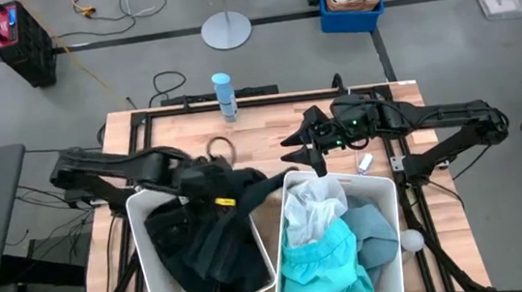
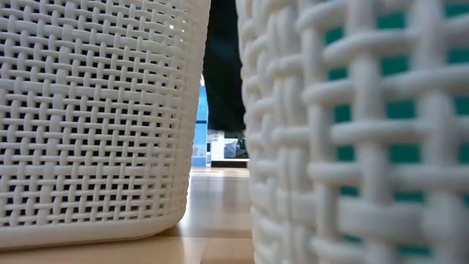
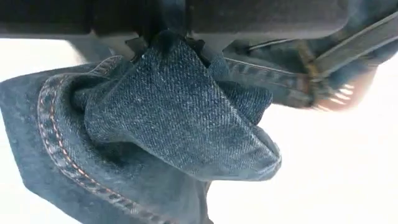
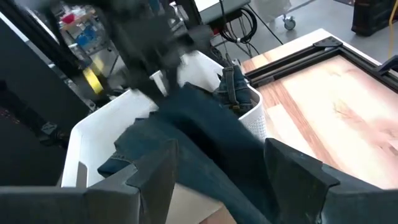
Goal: Sort clothes
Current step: Put the dark blue pants into the left white bin
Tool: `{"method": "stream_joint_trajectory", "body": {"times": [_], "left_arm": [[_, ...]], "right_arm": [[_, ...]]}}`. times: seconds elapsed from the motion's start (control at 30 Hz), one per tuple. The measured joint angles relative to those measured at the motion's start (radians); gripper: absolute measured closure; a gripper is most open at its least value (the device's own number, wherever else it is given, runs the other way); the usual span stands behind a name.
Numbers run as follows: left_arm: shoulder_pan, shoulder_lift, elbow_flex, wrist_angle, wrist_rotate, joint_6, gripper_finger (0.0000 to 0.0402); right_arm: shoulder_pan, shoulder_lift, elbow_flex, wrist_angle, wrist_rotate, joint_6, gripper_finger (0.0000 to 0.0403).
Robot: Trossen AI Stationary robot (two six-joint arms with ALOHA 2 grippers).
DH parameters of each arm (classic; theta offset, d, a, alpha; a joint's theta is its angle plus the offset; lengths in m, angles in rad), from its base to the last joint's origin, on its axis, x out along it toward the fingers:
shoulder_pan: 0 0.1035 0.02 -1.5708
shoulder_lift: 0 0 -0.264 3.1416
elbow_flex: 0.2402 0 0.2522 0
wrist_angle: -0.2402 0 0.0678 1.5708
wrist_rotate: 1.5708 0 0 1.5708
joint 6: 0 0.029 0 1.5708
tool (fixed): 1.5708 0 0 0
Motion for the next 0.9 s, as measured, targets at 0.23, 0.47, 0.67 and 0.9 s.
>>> {"method": "stream_joint_trajectory", "body": {"times": [0.23,0.47,0.67,0.9], "left_arm": [[-0.152,-0.184,0.045,0.007,-0.091,0.034,0.0389],[-0.352,-0.311,0.045,-0.038,0.050,-0.092,0.0389],[-0.470,-0.331,0.020,-0.143,0.323,-0.316,0.0389],[-0.486,-0.324,-0.014,-0.417,0.379,-0.538,0.0378]], "right_arm": [[0.000,0.000,0.000,-0.002,0.000,-0.001,0.0145],[-0.015,0.000,0.000,-0.021,0.000,-0.003,0.0145],[-0.018,0.000,0.000,-0.022,-0.001,-0.025,0.0145],[-0.041,0.000,0.000,-0.022,0.000,-0.026,0.0145]]}}
